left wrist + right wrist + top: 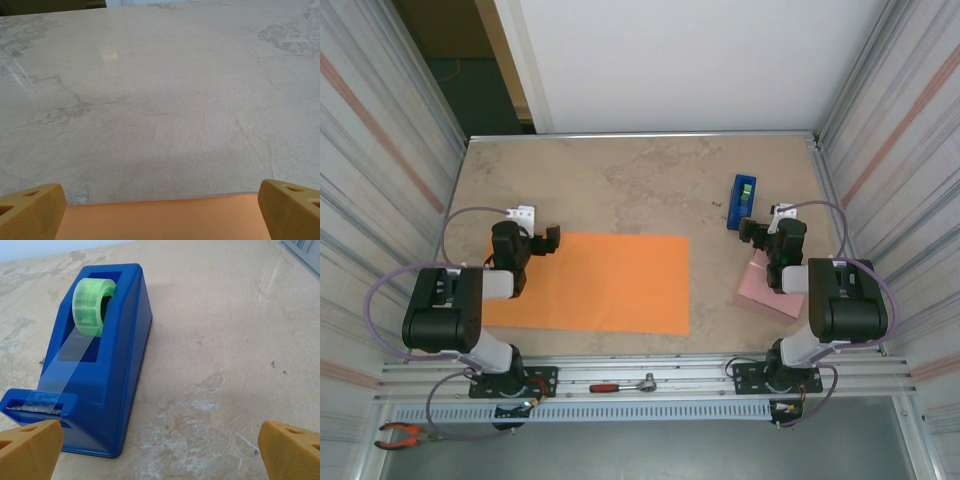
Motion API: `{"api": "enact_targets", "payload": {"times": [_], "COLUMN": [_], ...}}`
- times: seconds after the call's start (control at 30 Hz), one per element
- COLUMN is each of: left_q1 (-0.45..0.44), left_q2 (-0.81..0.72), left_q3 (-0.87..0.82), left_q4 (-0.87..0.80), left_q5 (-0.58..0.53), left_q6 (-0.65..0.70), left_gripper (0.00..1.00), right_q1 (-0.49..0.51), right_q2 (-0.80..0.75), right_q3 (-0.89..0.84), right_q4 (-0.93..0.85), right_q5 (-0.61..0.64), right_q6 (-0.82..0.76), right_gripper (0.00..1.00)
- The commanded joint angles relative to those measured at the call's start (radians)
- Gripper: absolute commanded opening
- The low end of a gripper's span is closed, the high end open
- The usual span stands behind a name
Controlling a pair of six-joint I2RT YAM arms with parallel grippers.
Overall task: Wrap the gift box in paper
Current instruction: Rotate the wrapping paper at the center of the table.
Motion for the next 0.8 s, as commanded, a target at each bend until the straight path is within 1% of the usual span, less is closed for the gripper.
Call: {"api": "enact_targets", "payload": {"times": [0.0, 0.03, 0.07, 0.1, 0.17, 0.23, 0.27, 0.3, 0.33, 0.37, 0.43, 0.47, 0.57, 0.63, 0.77], "left_q1": [0.003, -0.006, -0.021, -0.038, -0.095, -0.135, -0.173, -0.215, -0.256, -0.294, -0.365, -0.392, -0.483, -0.551, -0.684], "left_q2": [-0.017, -0.036, -0.07, -0.098, -0.141, -0.169, -0.178, -0.181, -0.178, -0.174, -0.163, -0.155, -0.127, -0.112, -0.046], "left_q3": [0.005, 0.019, 0.052, 0.089, 0.172, 0.221, 0.256, 0.289, 0.322, 0.356, 0.429, 0.465, 0.548, 0.547, 0.53], "left_q4": [0.032, -0.006, -0.096, -0.194, -0.377, -0.505, -0.58, -0.654, -0.715, -0.776, -0.896, -0.952, -1.098, -1.099, -1.064], "left_q5": [-0.004, -0.012, -0.023, -0.041, -0.188, -0.223, -0.238, -0.283, -0.316, -0.316, -0.34, -0.304, -0.228, -0.174, -0.134], "left_q6": [0.003, 0.013, 0.023, 0.037, 0.019, -0.03, -0.034, -0.04, -0.06, -0.087, -0.182, -0.235, -0.386, -0.46, -0.571], "left_gripper": [0.99, 0.99, 0.99, 0.99, 0.99, 0.99, 0.99, 0.99, 0.99, 0.99, 0.99, 0.99, 0.99, 0.99, 0.99], "right_q1": [-0.006, -0.009, -0.01, -0.01, -0.007, -0.013, -0.021, -0.026, -0.026, -0.032, -0.061, -0.081, -0.112, -0.113, -0.115], "right_q2": [-0.028, -0.071, -0.128, -0.175, -0.297, -0.399, -0.441, -0.468, -0.49, -0.512, -0.544, -0.555, -0.601, -0.625, -0.691], "right_q3": [0.003, 0.015, 0.045, 0.065, 0.112, 0.161, 0.191, 0.211, 0.23, 0.249, 0.27, 0.27, 0.256, 0.244, 0.232], "right_q4": [0.002, -0.063, -0.172, -0.237, -0.387, -0.546, -0.631, -0.693, -0.768, -0.847, -0.991, -1.038, -1.135, -1.195, -1.338], "right_q5": [0.001, 0.019, 0.038, 0.05, 0.103, 0.142, 0.137, 0.137, 0.169, 0.195, 0.165, 0.123, -0.015, -0.063, -0.115], "right_q6": [-0.011, -0.004, 0.006, 0.011, 0.044, 0.14, 0.193, 0.226, 0.29, 0.358, 0.48, 0.509, 0.524, 0.531, 0.544], "right_gripper": [0.98, 0.98, 0.98, 0.98, 0.98, 0.98, 0.98, 0.98, 0.98, 0.98, 0.98, 0.98, 0.98, 0.98, 0.98]}}
